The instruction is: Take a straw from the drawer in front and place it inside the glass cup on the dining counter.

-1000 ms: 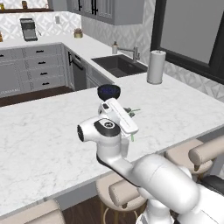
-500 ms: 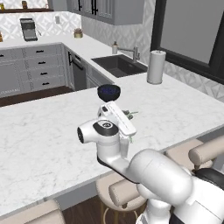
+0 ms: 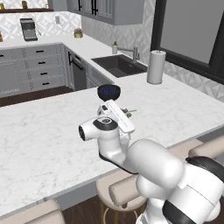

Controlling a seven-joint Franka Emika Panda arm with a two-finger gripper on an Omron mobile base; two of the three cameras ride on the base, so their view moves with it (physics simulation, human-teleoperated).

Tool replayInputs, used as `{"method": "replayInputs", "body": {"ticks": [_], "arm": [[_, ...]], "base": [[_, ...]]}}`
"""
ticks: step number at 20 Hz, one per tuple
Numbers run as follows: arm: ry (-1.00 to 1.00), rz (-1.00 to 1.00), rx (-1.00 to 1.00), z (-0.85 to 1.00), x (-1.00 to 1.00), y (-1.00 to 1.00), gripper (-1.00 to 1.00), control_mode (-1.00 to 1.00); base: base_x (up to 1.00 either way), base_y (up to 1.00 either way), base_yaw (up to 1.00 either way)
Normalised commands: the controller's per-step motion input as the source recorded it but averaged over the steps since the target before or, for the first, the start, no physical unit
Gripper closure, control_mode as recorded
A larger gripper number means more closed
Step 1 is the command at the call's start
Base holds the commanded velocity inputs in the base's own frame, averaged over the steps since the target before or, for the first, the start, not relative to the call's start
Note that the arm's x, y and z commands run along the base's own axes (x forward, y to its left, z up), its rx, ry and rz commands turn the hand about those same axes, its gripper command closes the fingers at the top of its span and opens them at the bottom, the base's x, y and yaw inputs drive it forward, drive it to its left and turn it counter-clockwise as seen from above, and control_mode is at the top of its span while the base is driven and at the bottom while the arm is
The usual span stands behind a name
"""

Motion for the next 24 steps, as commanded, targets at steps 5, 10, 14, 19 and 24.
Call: {"method": "replayInputs", "body": {"ticks": [5,10,14,19,24], "arm": [[0.00,0.01,0.00,-0.19,0.12,0.00,1.00,-1.00],[0.00,0.01,0.00,-0.18,0.00,0.00,1.00,-1.00],[0.00,0.02,0.00,-0.21,0.02,0.00,1.00,-1.00],[0.00,0.02,0.00,-0.22,0.13,0.00,1.00,-1.00],[0.00,0.03,0.00,-0.23,0.16,0.00,1.00,-1.00]], "base": [[0.00,0.00,0.00],[0.00,0.00,0.00],[0.00,0.00,0.00],[0.00,0.00,0.00],[0.00,0.00,0.00]]}}
